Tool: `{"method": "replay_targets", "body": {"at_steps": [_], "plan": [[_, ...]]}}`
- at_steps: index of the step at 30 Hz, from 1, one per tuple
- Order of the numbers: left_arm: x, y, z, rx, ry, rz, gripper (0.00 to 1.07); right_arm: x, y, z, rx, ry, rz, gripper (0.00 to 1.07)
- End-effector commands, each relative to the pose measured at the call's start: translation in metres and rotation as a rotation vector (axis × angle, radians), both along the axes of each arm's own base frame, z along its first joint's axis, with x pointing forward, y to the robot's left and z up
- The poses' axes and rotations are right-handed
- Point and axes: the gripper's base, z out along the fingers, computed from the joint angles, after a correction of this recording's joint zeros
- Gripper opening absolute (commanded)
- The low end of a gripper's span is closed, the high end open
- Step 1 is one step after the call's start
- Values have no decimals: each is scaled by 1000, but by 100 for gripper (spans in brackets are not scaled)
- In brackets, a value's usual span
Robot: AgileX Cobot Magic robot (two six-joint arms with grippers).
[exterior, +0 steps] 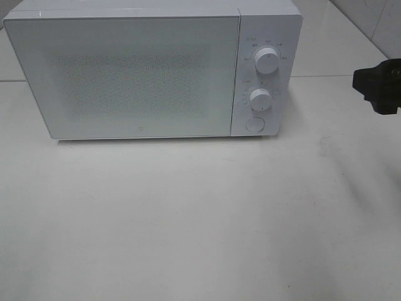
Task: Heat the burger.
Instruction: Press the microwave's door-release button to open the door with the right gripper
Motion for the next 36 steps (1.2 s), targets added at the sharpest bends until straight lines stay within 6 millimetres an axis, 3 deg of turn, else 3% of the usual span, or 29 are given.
{"method": "replay_targets", "body": {"at_steps": [1,14,20,36], "plan": [[-2,0,-1,-3,-19,3,100,10,0,-11,1,-86,-4,76],[-2,0,-1,-3,-19,3,100,20,4,-54,-44,-180,-26,76],[-2,0,-1,-3,-19,3,100,19,28,-75,-92,-163,-22,76],[-2,0,-1,-3,-19,3,100,3,86,-103,-80,-106,-40,76]]}}
